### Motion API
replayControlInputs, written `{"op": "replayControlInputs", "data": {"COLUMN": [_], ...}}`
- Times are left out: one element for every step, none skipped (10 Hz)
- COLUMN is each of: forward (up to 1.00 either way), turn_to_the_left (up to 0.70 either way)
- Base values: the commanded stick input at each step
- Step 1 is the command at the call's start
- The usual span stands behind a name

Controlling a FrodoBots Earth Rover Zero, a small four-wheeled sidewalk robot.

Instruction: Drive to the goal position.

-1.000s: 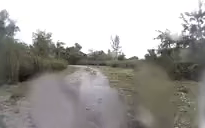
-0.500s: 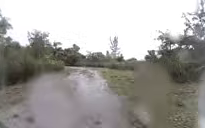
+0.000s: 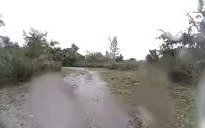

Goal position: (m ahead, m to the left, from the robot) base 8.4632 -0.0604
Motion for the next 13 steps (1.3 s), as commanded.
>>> {"op": "replayControlInputs", "data": {"forward": [0.85,0.85,0.85,0.85,0.85,0.85,0.85,0.85,0.85,0.85,0.85,0.85,0.85], "turn_to_the_left": [0.0,0.13,0.32,0.17,0.03,0.0,0.0,0.21,0.34,0.29,0.12,0.0,0.0]}}
